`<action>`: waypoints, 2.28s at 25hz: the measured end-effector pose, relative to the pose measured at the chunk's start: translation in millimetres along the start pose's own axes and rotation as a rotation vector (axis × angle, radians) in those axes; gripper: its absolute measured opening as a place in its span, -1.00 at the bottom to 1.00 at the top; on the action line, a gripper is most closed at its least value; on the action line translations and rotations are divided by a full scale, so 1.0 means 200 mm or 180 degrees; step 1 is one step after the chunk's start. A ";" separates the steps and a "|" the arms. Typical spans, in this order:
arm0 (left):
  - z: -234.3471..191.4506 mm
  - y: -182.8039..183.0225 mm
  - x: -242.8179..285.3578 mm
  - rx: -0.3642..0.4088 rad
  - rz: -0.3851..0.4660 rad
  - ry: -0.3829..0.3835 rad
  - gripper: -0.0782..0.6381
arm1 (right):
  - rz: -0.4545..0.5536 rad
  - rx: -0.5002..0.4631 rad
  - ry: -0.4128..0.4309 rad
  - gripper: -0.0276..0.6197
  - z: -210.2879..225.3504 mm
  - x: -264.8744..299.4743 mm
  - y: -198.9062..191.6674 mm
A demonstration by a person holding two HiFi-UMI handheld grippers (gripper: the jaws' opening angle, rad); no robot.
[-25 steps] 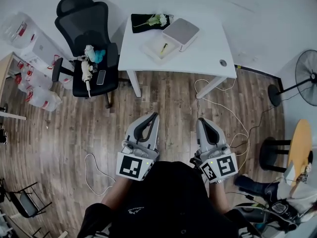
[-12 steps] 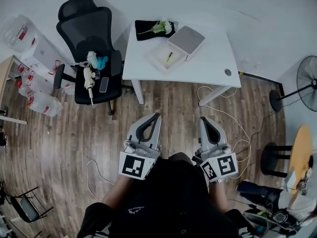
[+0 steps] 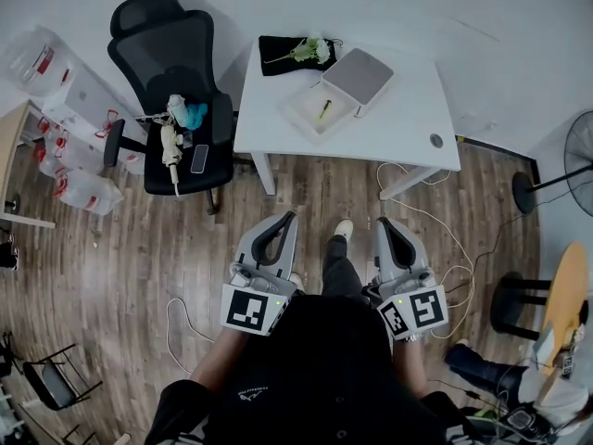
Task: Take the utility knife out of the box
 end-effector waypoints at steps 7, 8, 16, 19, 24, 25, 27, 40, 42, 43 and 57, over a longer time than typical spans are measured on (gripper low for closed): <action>-0.12 0.01 0.18 0.0029 0.0009 0.0187 -0.76 | 0.0011 0.0001 0.0171 -0.90 0.14 0.24 0.01; -0.13 0.00 0.21 0.0048 -0.0018 0.0199 -0.76 | 0.0004 0.0006 0.0193 -0.90 0.17 0.27 0.01; -0.20 -0.05 0.58 0.0006 -0.0077 0.0258 -0.76 | -0.0081 0.0073 0.0301 -0.90 0.45 0.55 0.00; -0.21 -0.06 0.72 0.0005 -0.0111 0.0294 -0.76 | -0.0116 0.0079 0.0368 -0.90 0.56 0.67 0.00; -0.29 -0.06 0.93 0.0029 -0.0149 0.0475 -0.76 | -0.0152 0.0087 0.0557 -0.90 0.72 0.85 0.03; -0.30 -0.07 0.97 0.0072 -0.0189 0.0520 -0.76 | -0.0159 0.0087 0.0592 -0.90 0.76 0.89 0.03; -0.33 -0.09 1.05 0.0139 -0.0247 0.0594 -0.76 | -0.0167 0.0092 0.0660 -0.90 0.84 0.96 0.05; -0.34 -0.12 1.52 0.0179 -0.0241 0.0957 -0.76 | -0.0145 0.0114 0.1125 -0.90 1.23 1.31 0.09; -0.33 -0.13 1.57 0.0176 -0.0217 0.0997 -0.76 | -0.0136 0.0102 0.1177 -0.90 1.27 1.34 0.09; -0.33 -0.14 1.60 0.0185 -0.0218 0.1011 -0.76 | -0.0130 0.0101 0.1192 -0.90 1.29 1.35 0.08; -0.48 -0.25 1.76 0.0147 -0.0415 0.0862 -0.76 | -0.0156 0.0116 0.0955 -0.90 1.43 1.44 0.09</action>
Point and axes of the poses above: the fingertips, and each gripper's own axes: x forward along the fingers, z to its right, y out of its top, the point moved 2 cm from there along -x, backward along the fingers, and after that the axes turned 4 degrees about -x, right-handed, at the moved point
